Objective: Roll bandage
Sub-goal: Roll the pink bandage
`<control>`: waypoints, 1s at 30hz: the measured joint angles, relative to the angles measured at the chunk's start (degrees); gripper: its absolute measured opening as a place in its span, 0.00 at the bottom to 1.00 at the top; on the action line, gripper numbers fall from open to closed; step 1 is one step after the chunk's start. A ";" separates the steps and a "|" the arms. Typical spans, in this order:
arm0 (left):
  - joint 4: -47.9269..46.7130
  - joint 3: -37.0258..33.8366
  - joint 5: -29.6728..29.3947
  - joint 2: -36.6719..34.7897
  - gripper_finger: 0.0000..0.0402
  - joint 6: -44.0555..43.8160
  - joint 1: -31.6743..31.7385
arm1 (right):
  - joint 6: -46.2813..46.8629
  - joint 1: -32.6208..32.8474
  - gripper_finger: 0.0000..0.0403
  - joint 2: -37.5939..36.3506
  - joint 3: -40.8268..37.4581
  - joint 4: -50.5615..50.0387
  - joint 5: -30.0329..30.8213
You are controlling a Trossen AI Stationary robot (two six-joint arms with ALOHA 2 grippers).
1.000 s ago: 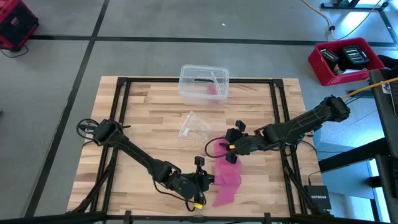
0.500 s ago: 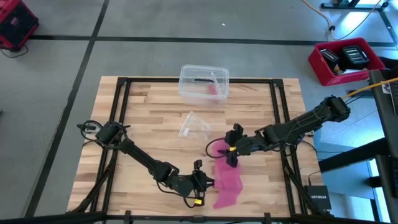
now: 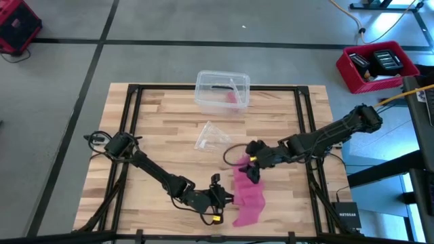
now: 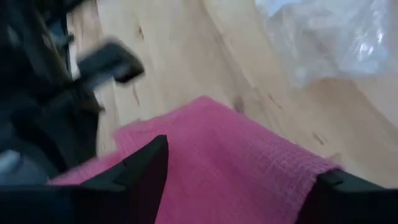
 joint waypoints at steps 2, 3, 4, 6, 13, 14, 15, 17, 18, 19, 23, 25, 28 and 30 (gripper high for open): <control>-0.04 0.00 -0.01 0.00 0.03 -0.11 0.07 | 0.32 -0.47 0.63 -0.36 1.94 -2.08 -0.56; -0.03 0.00 -0.04 0.00 0.03 -0.15 0.07 | 0.25 -0.75 0.63 -0.59 2.97 -3.83 -1.03; 0.03 0.00 -0.05 -0.02 0.03 -0.15 0.09 | -0.29 -0.80 0.63 -0.71 4.38 -5.74 -1.63; -0.13 0.00 -0.07 -0.02 0.03 -0.16 0.11 | -1.78 -1.08 0.63 -0.83 7.02 -10.96 -3.36; -0.20 0.00 -0.07 -0.02 0.03 -0.29 0.09 | -4.07 -0.92 0.63 -0.85 14.56 -21.24 -2.41; -0.21 0.00 -0.07 -0.02 0.03 -0.34 0.13 | -4.29 -0.88 0.63 -0.85 15.46 -21.43 -2.16; -0.12 0.00 -0.07 -0.02 0.03 -0.38 0.13 | -5.14 -0.88 0.63 -0.89 16.10 -21.31 -1.30; 0.05 0.00 -0.07 -0.03 0.03 -0.40 0.13 | -6.06 -0.94 0.63 -0.99 16.56 -21.19 0.26; 0.01 0.00 -0.07 -0.04 0.03 -0.43 0.13 | -6.57 -0.97 0.63 -1.00 16.56 -21.14 -0.11; 0.02 0.00 -0.07 -0.04 0.03 -0.50 0.13 | -6.89 -0.99 0.63 -0.96 16.56 -21.48 -1.68; -0.02 0.00 -0.02 -0.04 0.03 -0.50 0.11 | -8.56 -0.96 0.63 -0.95 16.56 -23.27 -9.76; -0.02 0.00 0.02 -0.04 0.03 -0.48 0.11 | -7.76 -0.87 0.63 -0.94 16.54 -23.53 -8.62; -0.02 0.00 0.58 -0.04 0.03 -0.80 0.32 | -6.42 -1.01 0.63 -0.93 16.56 -26.13 -10.69; -0.04 0.00 0.81 -0.04 0.03 -1.18 0.35 | -6.38 -0.99 0.63 -0.93 16.54 -29.26 -15.83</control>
